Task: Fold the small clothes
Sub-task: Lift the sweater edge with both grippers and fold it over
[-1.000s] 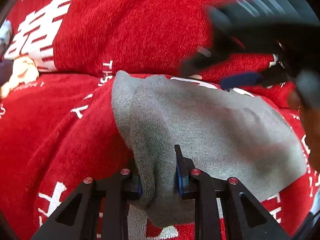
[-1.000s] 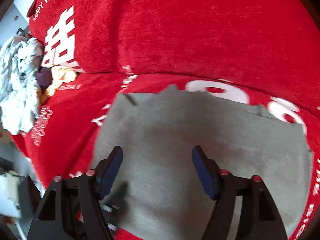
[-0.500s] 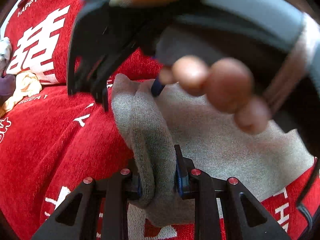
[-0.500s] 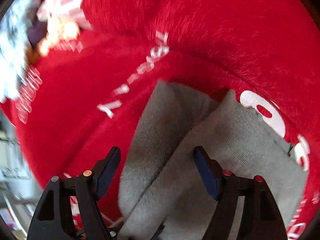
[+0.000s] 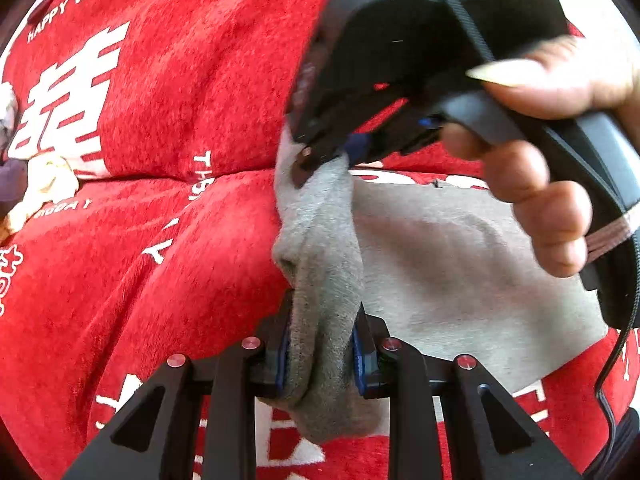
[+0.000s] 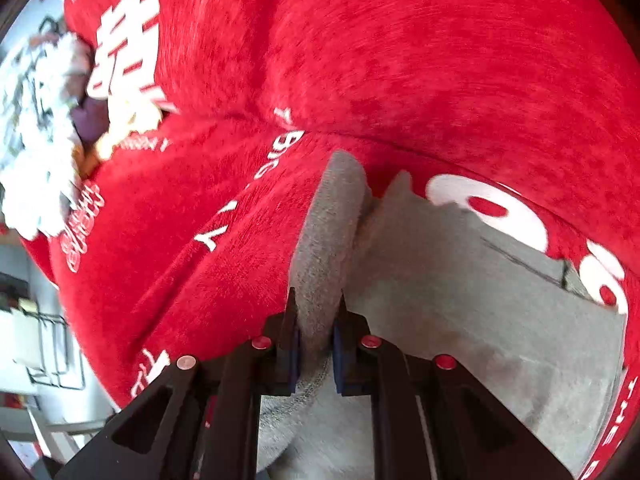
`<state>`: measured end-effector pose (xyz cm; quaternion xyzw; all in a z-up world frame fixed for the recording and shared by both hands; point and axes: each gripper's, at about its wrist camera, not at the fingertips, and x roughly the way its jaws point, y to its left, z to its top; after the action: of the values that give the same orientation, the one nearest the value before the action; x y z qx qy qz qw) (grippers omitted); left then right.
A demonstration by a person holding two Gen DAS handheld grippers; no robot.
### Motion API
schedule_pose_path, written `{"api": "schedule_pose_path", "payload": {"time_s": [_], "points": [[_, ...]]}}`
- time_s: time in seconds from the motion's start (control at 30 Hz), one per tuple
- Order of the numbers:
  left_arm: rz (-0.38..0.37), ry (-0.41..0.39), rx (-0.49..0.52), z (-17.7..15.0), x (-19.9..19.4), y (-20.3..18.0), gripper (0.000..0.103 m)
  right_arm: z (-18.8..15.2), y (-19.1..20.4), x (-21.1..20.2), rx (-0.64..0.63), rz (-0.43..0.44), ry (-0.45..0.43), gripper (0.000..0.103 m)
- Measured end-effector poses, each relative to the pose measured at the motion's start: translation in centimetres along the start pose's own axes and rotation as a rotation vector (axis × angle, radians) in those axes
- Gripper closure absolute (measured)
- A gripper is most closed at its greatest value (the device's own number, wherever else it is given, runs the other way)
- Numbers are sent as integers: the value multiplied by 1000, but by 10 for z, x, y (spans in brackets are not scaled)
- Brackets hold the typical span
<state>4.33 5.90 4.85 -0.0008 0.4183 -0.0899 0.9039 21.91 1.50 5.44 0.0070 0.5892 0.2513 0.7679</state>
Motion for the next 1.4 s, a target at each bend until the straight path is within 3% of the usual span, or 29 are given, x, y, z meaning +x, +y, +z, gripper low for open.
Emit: {"api": "schedule_pose_path", "payload": {"time_s": [0.37,0.73,1.07,1.13,1.4], "points": [[2,33,101,22,-19,-58,78,-34,-64,-59,65,151,-169,90],[-48,73,166,38,-27,-124,78,-73,-127,-109,122,264,-280,90],[-75,94,248,40,-28,-196,78,-106,-186,-138,148,302,-329,90],[-83,103,266,40,-27,-210,86,-112,-198,-144,151,314,-344,90],[-100,136,342,34,-13,-263,86,-135,-238,-154,176,324,-371,90]]}}
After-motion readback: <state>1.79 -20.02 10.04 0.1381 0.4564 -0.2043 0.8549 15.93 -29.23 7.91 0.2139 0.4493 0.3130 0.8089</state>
